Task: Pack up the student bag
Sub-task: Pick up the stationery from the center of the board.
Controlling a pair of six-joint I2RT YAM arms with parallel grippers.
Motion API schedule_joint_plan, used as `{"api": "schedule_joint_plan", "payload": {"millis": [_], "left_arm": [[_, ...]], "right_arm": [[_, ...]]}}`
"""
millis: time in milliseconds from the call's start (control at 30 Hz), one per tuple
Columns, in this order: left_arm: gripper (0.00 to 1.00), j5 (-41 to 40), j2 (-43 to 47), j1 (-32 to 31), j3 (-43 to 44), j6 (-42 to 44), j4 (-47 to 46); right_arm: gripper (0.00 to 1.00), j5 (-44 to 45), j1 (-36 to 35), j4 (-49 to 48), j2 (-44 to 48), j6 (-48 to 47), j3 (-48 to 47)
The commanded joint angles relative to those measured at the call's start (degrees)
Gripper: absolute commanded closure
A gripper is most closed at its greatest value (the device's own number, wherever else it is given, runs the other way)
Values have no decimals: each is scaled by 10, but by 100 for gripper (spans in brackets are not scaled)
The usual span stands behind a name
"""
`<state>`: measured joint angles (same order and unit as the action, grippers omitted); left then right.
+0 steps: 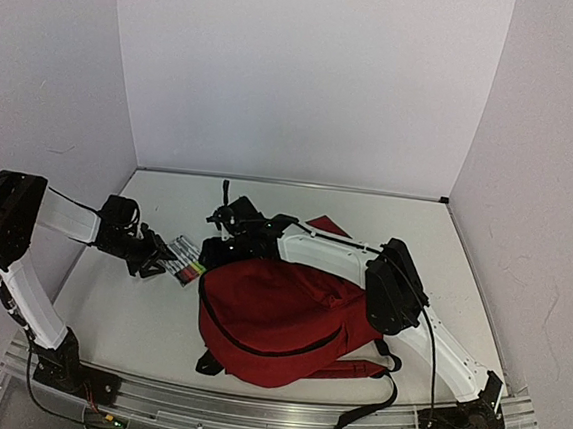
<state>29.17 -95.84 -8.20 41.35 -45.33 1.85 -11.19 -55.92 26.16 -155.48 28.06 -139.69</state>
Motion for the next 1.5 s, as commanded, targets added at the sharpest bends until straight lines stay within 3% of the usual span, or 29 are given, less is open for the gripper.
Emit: {"api": "schedule_joint_plan", "payload": {"millis": [0,367,700,1067,1467], "left_arm": [[56,26,-43,-12,40,39,-16],[57,16,-39,-40,35,32,-10],[69,8,23,-46,-10,6,-6],[71,22,172,-46,-46,-15,31],[71,69,292,-64,-58,-56,54]], "right_arm": [[34,5,6,8,-19,16,18],[38,-127,17,-28,-63,49,-4],[61,-210,19,-214,33,127,122],[64,-222,-10,-244,126,123,151],[66,-143,-36,-243,271,107,297]]}}
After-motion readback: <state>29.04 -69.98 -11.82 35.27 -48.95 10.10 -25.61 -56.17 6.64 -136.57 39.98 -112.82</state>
